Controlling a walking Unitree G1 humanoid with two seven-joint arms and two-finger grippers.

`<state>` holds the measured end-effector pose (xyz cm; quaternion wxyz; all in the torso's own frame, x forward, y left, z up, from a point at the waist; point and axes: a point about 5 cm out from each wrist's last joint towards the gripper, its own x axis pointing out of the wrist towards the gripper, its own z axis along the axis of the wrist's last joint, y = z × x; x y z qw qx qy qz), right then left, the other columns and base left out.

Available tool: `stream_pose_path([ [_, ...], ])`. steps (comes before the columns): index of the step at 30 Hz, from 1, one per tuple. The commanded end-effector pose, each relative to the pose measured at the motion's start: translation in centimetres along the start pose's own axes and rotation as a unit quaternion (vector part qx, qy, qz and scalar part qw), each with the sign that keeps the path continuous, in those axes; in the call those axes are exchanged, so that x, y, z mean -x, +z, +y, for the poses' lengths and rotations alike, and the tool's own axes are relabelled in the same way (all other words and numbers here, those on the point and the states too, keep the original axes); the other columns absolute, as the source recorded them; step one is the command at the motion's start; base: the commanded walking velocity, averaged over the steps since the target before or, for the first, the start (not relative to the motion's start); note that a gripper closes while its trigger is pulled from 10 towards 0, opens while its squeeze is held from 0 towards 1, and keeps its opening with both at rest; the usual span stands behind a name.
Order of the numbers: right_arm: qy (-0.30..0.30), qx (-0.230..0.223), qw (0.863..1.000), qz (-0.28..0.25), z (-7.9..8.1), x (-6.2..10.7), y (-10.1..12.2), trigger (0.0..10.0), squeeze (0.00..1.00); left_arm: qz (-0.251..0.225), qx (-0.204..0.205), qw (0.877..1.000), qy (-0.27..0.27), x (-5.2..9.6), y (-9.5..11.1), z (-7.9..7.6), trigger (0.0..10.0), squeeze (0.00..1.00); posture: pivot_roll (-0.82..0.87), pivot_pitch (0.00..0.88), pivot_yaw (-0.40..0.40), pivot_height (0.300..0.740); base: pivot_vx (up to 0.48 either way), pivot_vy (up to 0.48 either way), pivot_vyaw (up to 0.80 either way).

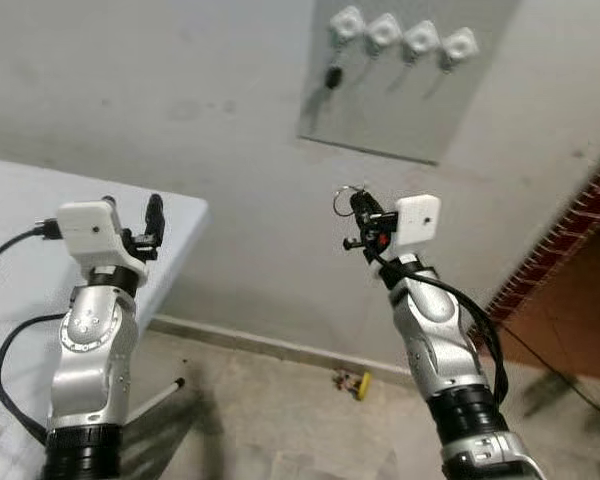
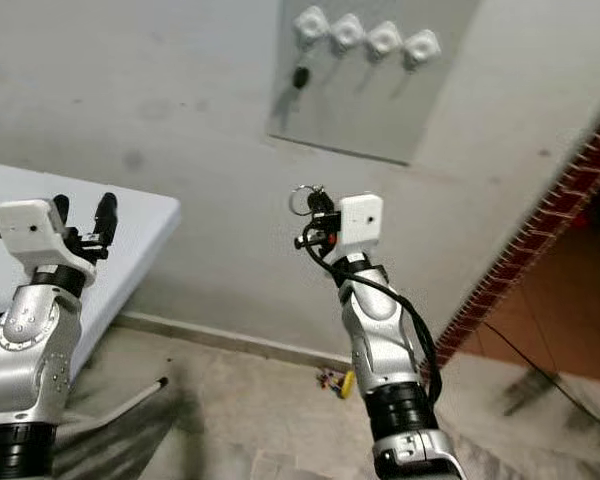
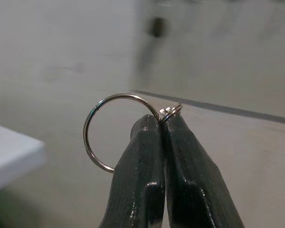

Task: Hang keys on a hook

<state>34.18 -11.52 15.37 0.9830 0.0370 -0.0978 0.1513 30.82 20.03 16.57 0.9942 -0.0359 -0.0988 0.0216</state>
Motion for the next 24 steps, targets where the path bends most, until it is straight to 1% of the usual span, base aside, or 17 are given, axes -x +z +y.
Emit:
stream_pose_path([
  [1,-0.001,0.001,1.000,-0.012,0.01,-0.30,0.61,10.0,0.00,-0.004,-0.001,1.000,-0.002,-0.26,0.50,0.06,10.0,0.00,-0.03,0.000,-0.074,0.724,0.000,0.000,-0.74],
  [4,-0.001,0.001,1.000,-0.011,0.04,-0.34,0.62,10.0,0.00,0.001,-0.011,1.000,-0.009,-0.30,0.48,-0.19,10.0,0.00,-0.03,0.000,-0.074,0.724,0.000,0.000,-0.69],
  [7,-0.005,-0.006,1.000,-0.017,0.08,-0.33,0.72,10.0,0.00,0.009,0.001,1.000,-0.009,-0.23,0.25,-0.26,10.0,0.00,-0.02,0.000,-0.076,0.724,0.000,0.000,-0.58],
  [8,-0.008,0.002,1.000,-0.018,0.01,-0.31,0.76,10.0,0.00,0.012,0.002,1.000,-0.006,-0.21,0.20,-0.25,10.0,0.00,-0.02,0.000,-0.078,0.724,0.000,0.000,0.00],
  [12,-0.014,-0.001,1.000,-0.009,-0.04,-0.34,0.58,10.0,0.00,0.019,0.006,1.000,-0.009,-0.18,0.10,-0.39,10.0,0.00,-0.02,0.000,-0.080,0.724,0.000,0.000,0.00],
  [14,-0.014,0.002,1.000,-0.008,0.01,-0.36,0.61,10.0,0.00,0.026,0.015,0.999,-0.015,-0.10,0.01,-0.57,10.0,0.00,-0.02,0.000,-0.083,0.724,0.000,0.000,0.00],
  [24,-0.011,0.007,1.000,-0.007,0.08,-0.26,0.66,10.0,0.00,0.039,0.027,0.999,-0.014,-0.04,-0.12,-0.45,10.0,0.00,-0.03,0.000,-0.086,0.724,0.000,0.000,0.00],
])
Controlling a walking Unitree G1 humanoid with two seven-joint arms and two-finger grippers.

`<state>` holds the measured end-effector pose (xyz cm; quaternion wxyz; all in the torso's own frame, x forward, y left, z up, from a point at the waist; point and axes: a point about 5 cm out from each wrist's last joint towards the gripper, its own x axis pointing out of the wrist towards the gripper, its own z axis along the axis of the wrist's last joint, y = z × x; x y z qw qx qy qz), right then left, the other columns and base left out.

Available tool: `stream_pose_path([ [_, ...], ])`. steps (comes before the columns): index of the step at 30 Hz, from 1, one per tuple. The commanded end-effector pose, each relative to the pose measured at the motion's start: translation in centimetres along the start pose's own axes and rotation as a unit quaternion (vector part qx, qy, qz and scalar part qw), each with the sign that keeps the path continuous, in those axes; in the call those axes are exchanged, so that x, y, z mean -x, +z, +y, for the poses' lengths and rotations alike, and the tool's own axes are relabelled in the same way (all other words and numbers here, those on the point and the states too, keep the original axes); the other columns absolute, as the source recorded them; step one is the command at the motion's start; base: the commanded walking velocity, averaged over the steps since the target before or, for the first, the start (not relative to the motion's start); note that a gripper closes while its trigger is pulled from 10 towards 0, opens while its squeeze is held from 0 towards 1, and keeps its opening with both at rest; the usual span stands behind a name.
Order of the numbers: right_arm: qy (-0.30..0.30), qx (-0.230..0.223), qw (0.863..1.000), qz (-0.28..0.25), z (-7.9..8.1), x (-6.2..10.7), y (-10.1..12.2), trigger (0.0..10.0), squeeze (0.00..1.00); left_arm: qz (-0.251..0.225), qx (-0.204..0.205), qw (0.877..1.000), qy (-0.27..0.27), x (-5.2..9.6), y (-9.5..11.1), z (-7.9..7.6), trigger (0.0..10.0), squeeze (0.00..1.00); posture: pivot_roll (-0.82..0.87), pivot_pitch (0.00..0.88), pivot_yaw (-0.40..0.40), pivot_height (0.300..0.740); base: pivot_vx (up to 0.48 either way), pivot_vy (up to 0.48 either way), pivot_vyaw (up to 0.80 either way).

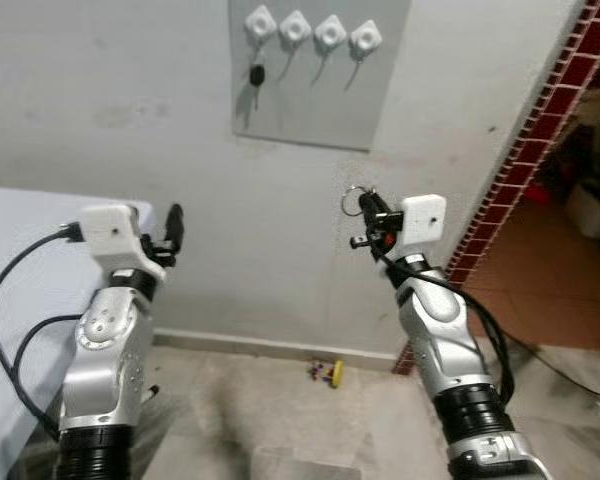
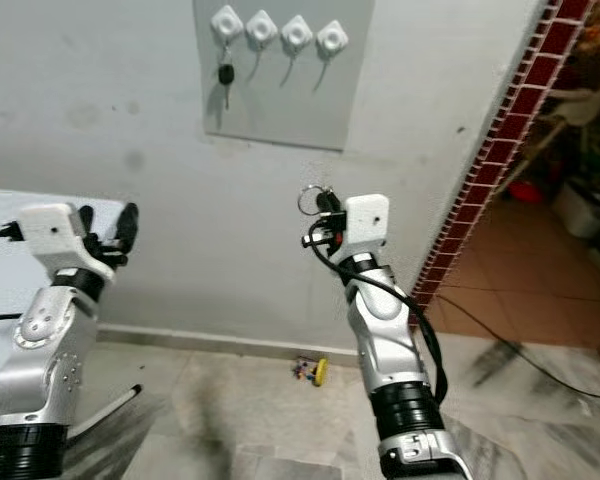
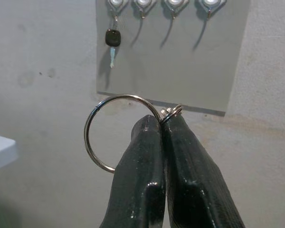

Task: Hang keys on a hook

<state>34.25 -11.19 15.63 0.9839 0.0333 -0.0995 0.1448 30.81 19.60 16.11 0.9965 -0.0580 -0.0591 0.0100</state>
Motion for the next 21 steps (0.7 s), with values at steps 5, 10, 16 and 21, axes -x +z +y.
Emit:
stream_pose_path([
  [5,-0.004,0.003,1.000,-0.006,-0.21,-0.05,0.45,10.0,0.00,0.000,0.006,1.000,-0.007,-0.11,0.39,-0.07,10.0,0.00,-0.03,0.000,-0.086,0.724,0.000,0.000,0.00],
  [10,-0.003,0.005,1.000,-0.005,-0.20,0.07,0.41,10.0,0.00,0.003,0.013,1.000,-0.005,-0.04,0.31,-0.03,10.0,0.00,-0.03,0.000,-0.087,0.724,0.291,0.000,0.00],
  [16,0.000,0.004,1.000,-0.005,-0.02,-0.04,0.44,10.0,0.00,0.003,0.016,1.000,-0.006,-0.10,0.34,-0.01,10.0,0.00,-0.03,0.000,-0.087,0.724,0.343,0.000,0.00],
  [21,0.001,0.003,1.000,-0.005,-0.02,-0.05,0.45,10.0,0.00,0.003,0.017,1.000,-0.005,-0.10,0.35,-0.03,10.0,0.00,-0.02,0.000,-0.092,0.724,0.390,0.000,0.00],
])
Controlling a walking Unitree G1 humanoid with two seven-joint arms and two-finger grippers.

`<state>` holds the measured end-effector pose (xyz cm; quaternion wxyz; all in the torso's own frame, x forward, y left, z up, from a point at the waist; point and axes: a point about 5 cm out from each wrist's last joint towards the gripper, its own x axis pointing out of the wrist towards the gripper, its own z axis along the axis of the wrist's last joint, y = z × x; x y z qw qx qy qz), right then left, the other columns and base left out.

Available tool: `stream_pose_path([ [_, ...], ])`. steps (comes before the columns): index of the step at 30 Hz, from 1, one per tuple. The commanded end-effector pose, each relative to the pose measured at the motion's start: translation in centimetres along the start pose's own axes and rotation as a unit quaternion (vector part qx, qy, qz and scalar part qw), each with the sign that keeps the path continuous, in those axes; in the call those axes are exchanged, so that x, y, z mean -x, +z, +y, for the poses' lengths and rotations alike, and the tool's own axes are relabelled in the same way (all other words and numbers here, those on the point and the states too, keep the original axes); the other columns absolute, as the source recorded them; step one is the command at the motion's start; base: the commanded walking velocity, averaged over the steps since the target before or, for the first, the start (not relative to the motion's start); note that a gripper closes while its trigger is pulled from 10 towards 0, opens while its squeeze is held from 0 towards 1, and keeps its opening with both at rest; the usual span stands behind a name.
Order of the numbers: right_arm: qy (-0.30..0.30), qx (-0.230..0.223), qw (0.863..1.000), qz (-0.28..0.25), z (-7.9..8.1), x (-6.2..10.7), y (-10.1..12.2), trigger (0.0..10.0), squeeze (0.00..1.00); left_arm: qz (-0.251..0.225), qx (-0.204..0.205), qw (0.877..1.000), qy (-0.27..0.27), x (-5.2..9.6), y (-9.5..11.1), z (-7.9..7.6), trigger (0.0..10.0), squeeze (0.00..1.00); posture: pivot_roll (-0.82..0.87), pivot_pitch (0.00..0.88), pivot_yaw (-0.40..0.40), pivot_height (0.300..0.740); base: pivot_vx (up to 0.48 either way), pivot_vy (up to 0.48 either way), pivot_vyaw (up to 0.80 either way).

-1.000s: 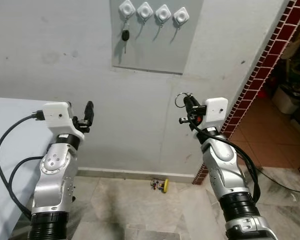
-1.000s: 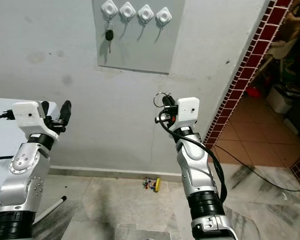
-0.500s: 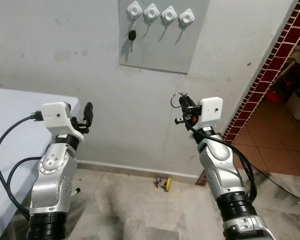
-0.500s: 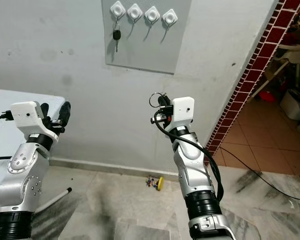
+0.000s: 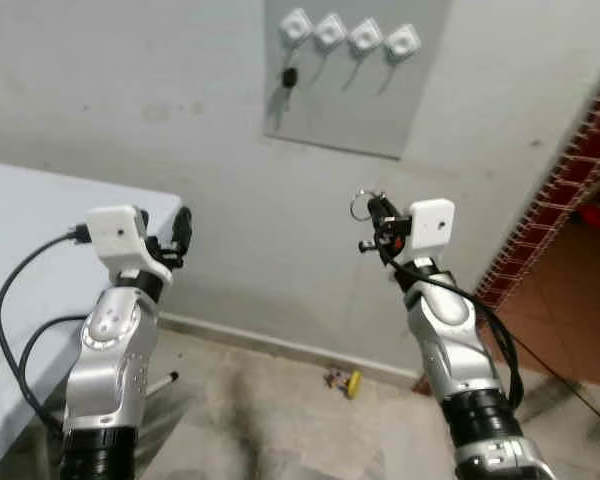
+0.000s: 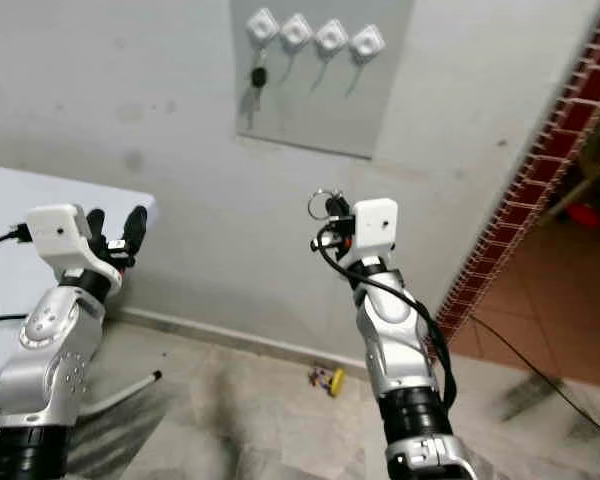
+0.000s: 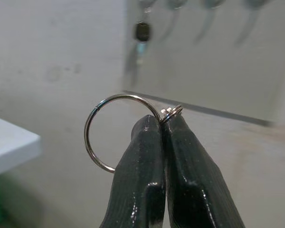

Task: Hang keys on a hook

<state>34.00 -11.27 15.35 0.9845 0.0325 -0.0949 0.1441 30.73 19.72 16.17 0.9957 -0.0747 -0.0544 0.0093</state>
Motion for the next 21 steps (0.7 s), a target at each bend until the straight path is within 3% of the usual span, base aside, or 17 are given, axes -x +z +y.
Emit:
stream_pose_path([
  [1,0.002,0.003,1.000,-0.010,-0.01,-0.36,0.68,10.0,0.00,-0.002,0.001,1.000,-0.006,-0.16,0.27,-0.15,10.0,0.00,-0.02,0.000,-0.092,0.724,0.390,0.000,0.00],
  [16,0.005,0.004,1.000,-0.008,0.14,-0.33,0.63,10.0,0.00,0.000,0.002,1.000,-0.004,-0.07,0.20,-0.10,10.0,0.00,-0.02,0.000,-0.093,0.724,0.388,0.000,0.00],
  [21,0.006,0.003,1.000,-0.007,0.13,-0.33,0.63,10.0,0.00,-0.015,-0.015,1.000,0.007,-0.14,0.47,-0.19,10.0,0.00,-0.02,0.000,-0.094,0.724,0.000,0.000,0.00],
])
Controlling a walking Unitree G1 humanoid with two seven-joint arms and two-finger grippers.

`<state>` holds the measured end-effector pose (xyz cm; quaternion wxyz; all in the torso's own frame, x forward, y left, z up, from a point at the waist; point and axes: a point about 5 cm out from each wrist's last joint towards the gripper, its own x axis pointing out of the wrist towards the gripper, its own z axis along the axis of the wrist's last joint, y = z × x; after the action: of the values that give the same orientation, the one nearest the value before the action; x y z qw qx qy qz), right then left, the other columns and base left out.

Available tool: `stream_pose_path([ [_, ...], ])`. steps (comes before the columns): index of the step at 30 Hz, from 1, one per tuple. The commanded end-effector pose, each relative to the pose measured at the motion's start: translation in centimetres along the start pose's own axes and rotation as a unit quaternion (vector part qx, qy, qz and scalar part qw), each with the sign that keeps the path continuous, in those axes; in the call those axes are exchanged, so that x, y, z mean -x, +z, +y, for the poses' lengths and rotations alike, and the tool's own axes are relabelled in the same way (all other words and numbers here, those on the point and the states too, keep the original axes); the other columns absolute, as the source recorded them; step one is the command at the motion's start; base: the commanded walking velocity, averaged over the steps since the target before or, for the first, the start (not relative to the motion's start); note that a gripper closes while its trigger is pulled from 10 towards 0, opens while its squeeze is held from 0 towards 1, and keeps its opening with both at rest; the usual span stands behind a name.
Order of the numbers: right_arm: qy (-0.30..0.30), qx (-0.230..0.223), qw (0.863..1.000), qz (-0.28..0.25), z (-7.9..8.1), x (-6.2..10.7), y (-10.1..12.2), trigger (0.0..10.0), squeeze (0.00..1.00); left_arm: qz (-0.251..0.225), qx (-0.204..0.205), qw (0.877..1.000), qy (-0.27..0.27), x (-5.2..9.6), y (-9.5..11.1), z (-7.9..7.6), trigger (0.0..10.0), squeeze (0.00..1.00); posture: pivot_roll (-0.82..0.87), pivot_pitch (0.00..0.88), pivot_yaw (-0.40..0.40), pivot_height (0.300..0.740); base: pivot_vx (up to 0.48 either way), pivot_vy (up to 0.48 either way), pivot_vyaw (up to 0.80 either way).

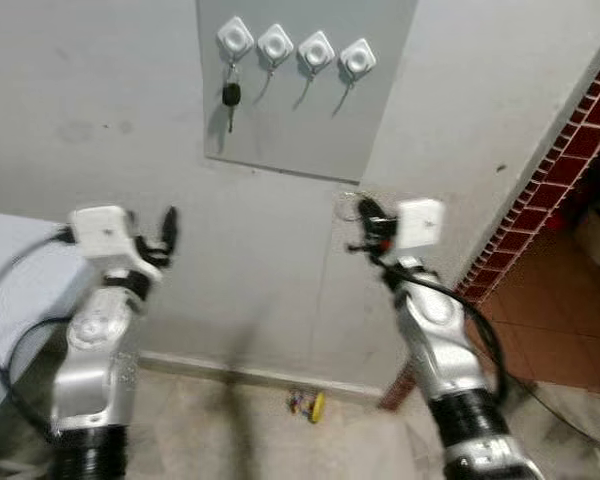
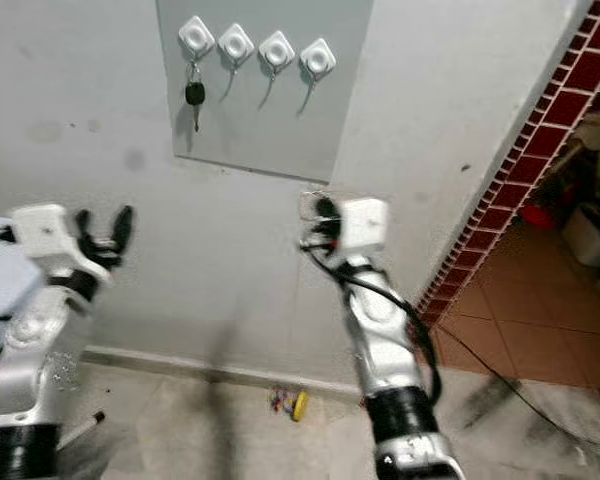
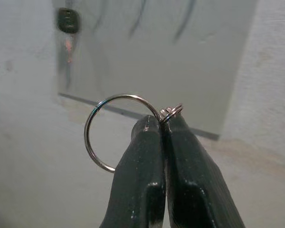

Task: Hang keys on a hook

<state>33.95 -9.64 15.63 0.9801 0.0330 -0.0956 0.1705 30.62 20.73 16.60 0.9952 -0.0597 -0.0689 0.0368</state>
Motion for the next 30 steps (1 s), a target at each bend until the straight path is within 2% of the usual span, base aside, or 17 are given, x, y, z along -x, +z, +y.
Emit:
stream_pose_path([
  [1,-0.021,0.006,1.000,-0.007,-1.45,0.20,0.50,10.0,0.00,0.004,0.001,1.000,-0.021,-0.12,-0.12,-1.19,10.0,0.00,-0.02,0.000,-0.094,0.724,0.000,0.000,0.00],
  [19,-0.026,0.008,1.000,-0.008,-1.56,0.09,0.67,10.0,0.00,0.017,0.023,0.999,-0.030,-0.47,-0.02,-1.59,10.0,0.00,-0.03,0.000,-0.090,0.724,0.000,0.000,0.00],
  [30,-0.028,0.008,1.000,-0.010,-1.60,0.05,0.76,10.0,0.00,0.013,0.027,0.999,-0.032,-0.62,0.24,-1.50,10.0,0.00,-0.03,0.000,-0.087,0.724,0.332,0.000,0.00],
])
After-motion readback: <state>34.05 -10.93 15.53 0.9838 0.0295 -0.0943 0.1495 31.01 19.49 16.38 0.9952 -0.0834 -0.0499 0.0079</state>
